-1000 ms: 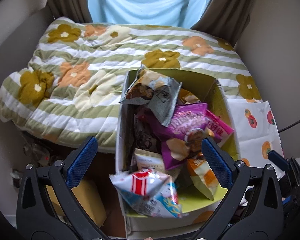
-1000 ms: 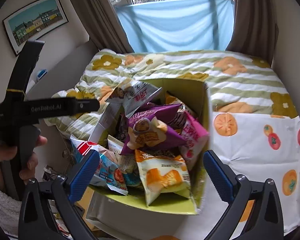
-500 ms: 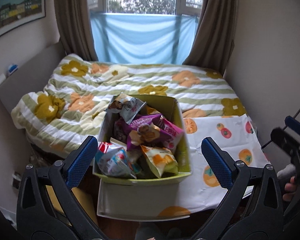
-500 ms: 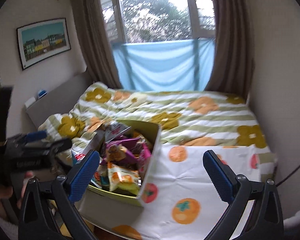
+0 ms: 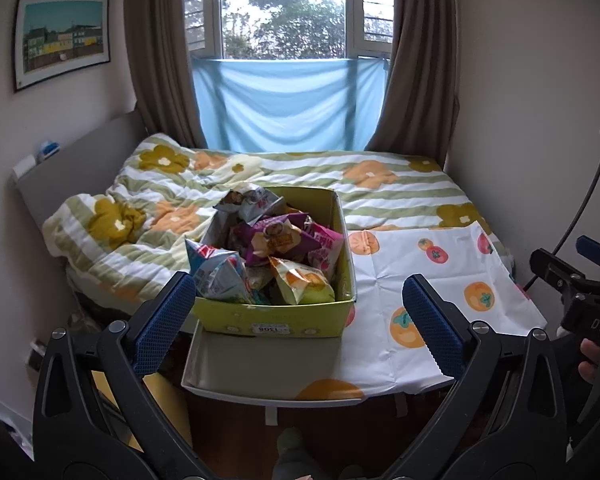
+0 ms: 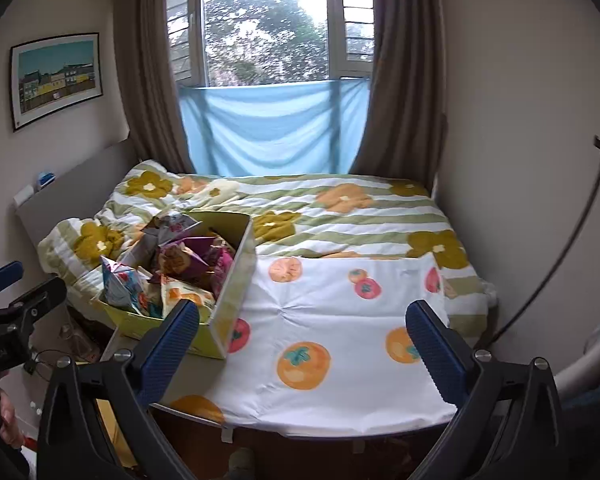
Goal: Organize snacks
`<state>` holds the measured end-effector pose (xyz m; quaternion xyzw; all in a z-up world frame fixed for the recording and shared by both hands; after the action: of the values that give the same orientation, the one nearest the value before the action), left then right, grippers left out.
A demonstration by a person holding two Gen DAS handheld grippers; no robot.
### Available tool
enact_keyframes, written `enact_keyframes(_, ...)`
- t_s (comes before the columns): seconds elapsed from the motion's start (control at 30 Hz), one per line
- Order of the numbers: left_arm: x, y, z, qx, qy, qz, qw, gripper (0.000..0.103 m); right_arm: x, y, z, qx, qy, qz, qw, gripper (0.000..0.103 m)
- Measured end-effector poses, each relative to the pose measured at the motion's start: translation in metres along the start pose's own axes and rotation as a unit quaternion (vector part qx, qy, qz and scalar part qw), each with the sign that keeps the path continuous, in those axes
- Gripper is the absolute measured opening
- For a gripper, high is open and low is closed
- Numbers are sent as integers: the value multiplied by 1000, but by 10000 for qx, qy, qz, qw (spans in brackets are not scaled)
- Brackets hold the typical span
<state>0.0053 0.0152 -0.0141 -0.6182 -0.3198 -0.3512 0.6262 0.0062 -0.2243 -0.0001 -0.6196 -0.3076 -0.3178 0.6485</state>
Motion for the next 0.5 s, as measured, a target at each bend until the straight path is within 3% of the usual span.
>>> enact_keyframes(0.5, -2, -7, -6, -208, 55, -100, 9997, 103, -9, -15, -7, -210, 184, -90, 9996, 103)
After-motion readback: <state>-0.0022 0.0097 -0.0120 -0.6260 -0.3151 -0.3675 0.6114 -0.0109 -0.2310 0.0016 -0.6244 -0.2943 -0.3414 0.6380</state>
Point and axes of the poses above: each gripper's, at about its wrist camera, not at the fingertips, and y roughly the way its jaws point, z to its left, x to its top, the point moved 2 cm from there along y, roughly the way its jaws point
